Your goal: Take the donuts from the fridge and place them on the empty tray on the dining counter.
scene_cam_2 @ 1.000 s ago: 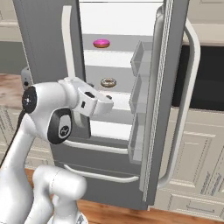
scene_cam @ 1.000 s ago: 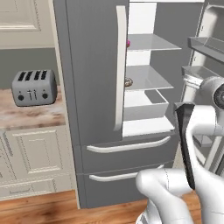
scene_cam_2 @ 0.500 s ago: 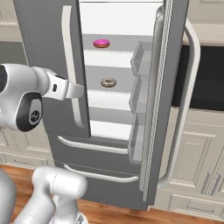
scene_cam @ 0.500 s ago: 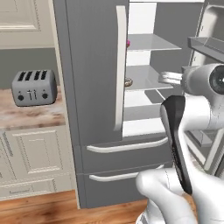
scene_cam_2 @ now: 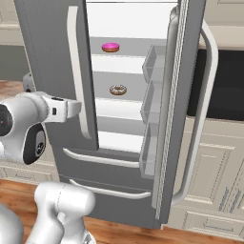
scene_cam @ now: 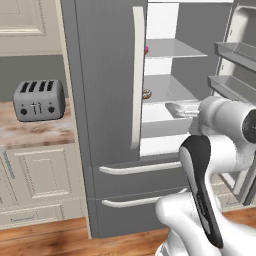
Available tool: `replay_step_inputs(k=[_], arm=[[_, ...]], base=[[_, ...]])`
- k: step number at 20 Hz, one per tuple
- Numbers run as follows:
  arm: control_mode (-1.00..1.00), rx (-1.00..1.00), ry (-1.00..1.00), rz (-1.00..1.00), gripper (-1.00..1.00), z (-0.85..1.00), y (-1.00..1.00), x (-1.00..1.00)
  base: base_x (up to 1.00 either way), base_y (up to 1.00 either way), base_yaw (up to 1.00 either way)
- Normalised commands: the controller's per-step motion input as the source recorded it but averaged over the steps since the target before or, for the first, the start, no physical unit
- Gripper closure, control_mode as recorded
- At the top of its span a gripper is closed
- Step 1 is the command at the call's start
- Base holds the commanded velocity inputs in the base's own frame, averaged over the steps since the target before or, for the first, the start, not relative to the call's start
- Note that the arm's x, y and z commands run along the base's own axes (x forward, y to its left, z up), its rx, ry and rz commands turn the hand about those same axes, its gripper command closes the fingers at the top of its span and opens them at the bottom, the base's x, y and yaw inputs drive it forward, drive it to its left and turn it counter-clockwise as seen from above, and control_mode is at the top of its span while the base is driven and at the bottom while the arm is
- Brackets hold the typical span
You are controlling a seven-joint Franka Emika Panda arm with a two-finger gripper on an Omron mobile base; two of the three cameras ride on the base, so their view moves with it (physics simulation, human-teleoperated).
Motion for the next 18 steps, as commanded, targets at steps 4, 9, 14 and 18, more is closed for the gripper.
replay_step_inputs(k=[4,9,14,18], arm=[[-1.00,0.00,-0.17,0.00,-1.00,-0.12,0.39,0.22],[-1.00,-0.04,-0.13,0.00,-1.00,0.00,0.50,0.35],[-1.00,-0.03,-0.01,0.00,-1.00,0.00,0.14,0.46],[-1.00,-0.03,0.00,0.00,-1.00,0.00,0.02,0.44]], base=[[0.00,0.00,0.00],[0.00,0.00,0.00],[0.00,0.00,0.00],[0.00,0.00,0.00]])
